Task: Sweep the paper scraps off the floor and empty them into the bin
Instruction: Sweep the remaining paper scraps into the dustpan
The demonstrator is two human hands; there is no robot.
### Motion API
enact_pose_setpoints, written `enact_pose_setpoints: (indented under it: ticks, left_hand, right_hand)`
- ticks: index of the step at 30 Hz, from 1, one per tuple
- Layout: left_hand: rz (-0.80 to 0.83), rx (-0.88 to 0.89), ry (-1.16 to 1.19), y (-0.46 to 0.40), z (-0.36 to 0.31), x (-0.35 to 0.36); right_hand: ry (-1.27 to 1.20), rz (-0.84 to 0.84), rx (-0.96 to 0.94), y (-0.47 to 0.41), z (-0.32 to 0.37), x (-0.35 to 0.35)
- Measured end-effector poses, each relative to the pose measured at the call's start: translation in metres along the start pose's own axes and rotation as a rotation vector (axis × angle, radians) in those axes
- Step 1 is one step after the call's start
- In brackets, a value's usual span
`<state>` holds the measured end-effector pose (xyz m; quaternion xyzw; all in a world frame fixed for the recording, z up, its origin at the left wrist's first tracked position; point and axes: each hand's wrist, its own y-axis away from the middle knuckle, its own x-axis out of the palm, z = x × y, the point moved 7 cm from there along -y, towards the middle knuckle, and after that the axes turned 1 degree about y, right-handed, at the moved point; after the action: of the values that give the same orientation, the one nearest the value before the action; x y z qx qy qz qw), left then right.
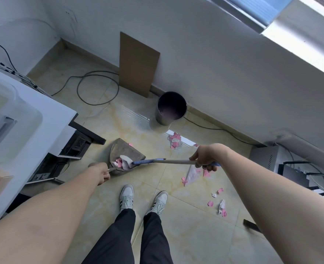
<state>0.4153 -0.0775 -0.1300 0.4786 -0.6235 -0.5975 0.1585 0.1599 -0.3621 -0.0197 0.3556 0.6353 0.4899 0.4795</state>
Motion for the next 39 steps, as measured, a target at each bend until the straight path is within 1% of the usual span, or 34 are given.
enact_pose_setpoints:
  ticks: [10,18,24,29,35,39]
  left_hand:
    - [0.047,-0.016,-0.041,0.002,0.002,0.000]
    - [0.047,0.004,-0.042,0.006,0.003,0.000]
    - [0.042,-0.012,-0.044,0.006,0.007,-0.001]
    - [0.045,-0.005,-0.064,0.005,0.008,-0.003]
    - [0.114,-0.041,-0.129,0.008,0.017,0.002]
    - [0.157,-0.086,-0.171,0.021,0.016,0.007]
  right_hand:
    - [-0.053,0.029,0.031,0.006,-0.021,0.010]
    - [-0.098,0.004,0.097,0.009,-0.035,0.017]
    - [-0.048,-0.074,0.172,-0.001,-0.045,0.019]
    - [-0.065,-0.129,0.211,0.001,-0.054,0.023]
    - [-0.172,-0.165,0.196,-0.005,-0.050,0.029]
    - [-0.255,-0.205,0.141,-0.011,-0.034,0.035]
